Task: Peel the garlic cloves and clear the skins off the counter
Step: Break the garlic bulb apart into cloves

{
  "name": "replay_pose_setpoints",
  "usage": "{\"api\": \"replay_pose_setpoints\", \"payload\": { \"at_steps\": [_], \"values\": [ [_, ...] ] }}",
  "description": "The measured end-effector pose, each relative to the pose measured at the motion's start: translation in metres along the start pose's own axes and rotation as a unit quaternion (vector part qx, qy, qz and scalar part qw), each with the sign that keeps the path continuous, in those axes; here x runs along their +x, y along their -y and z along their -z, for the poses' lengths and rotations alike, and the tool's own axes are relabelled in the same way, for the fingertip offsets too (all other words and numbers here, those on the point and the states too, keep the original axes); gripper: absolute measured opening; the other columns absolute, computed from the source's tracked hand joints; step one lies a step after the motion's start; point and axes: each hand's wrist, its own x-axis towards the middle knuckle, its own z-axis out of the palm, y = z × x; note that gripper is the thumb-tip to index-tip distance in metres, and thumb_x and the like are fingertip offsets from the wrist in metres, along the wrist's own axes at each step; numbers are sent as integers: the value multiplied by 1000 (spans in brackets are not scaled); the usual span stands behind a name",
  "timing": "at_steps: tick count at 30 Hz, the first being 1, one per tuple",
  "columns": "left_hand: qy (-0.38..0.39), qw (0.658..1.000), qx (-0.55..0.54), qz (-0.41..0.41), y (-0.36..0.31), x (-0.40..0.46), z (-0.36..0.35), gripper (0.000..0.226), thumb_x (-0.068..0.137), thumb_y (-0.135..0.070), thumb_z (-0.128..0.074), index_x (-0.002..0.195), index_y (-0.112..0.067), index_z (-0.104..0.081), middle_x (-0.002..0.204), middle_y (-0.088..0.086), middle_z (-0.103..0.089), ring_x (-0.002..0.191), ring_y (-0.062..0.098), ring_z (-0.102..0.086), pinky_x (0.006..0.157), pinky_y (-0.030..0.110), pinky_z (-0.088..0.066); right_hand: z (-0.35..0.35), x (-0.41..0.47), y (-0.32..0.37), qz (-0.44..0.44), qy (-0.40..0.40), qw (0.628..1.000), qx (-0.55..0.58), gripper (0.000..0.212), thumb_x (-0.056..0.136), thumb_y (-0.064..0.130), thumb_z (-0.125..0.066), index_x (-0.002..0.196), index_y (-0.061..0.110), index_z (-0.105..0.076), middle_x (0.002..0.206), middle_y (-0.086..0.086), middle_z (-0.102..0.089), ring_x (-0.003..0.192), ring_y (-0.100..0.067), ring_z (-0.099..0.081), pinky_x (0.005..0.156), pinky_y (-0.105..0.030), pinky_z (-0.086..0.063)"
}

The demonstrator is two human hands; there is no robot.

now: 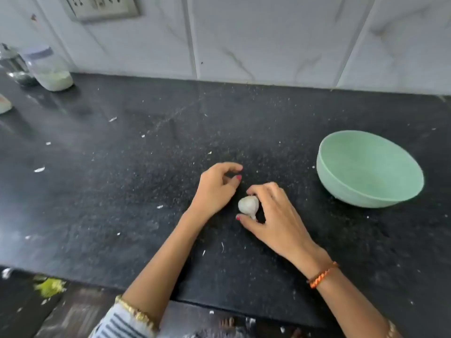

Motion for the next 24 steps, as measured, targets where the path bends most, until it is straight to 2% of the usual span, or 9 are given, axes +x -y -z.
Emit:
{"api": "replay_pose_setpoints", "payload": {
  "at_steps": [2,4,8,10,13,16,19,24],
  "values": [
    [22,999,-24,17,-2,9,-1,23,89,-3,-57,110,-6,-64,93,0,-62,71,13,-58,86,39,-52,0,9,3,-14,17,1000,8,38,84,34,-65,114,15,-51,109,0,-46,101,-16,-46,82,-24,-34],
    [38,997,-59,36,-7,16,0,20,90,-4,-55,109,-6,-63,88,1,-62,68,9,-57,84,38,-54,0,19,4,-35,-7,999,26,30,84,29,-65,107,13,-55,104,-2,-50,96,-18,-50,80,-27,-36],
    [54,983,-153,81,-11,24,3,15,96,-11,-47,101,-12,-62,94,3,-62,69,11,-59,71,20,-54,0,33,5,-105,-75,980,149,16,86,21,-62,100,14,-60,93,0,-60,86,-17,-58,75,-26,-44],
    [52,972,-198,113,-13,33,6,17,97,-14,-46,102,-8,-62,93,2,-62,67,10,-60,66,15,-54,5,45,5,-173,-107,943,263,12,89,18,-57,102,18,-59,90,2,-61,84,-15,-61,75,-28,-51],
    [57,958,-246,134,-14,43,7,22,96,-14,-50,107,-1,-62,98,8,-64,70,10,-60,66,13,-54,6,67,4,-222,-123,876,409,14,92,9,-51,102,15,-59,101,-7,-62,73,-8,-63,68,-20,-55],
    [63,954,-269,119,-14,48,4,18,93,-10,-54,105,-2,-65,90,5,-66,73,6,-60,69,13,-53,3,79,-3,-208,-137,876,413,15,94,11,-51,105,15,-61,116,-16,-56,65,-5,-66,60,-16,-52],
    [85,954,-274,88,-13,48,3,14,92,-8,-55,100,-7,-66,82,-1,-65,72,3,-62,71,13,-52,2,75,-9,-200,-152,871,421,16,94,10,-52,107,15,-62,104,-8,-62,59,-4,-63,56,-16,-51],
    [145,958,-241,60,-13,48,5,17,90,-12,-57,104,-16,-66,89,-3,-69,85,5,-63,73,14,-50,8,72,-16,-197,-166,844,469,22,95,4,-48,106,14,-64,96,-5,-64,55,-4,-60,53,-17,-48]
  ]
}}
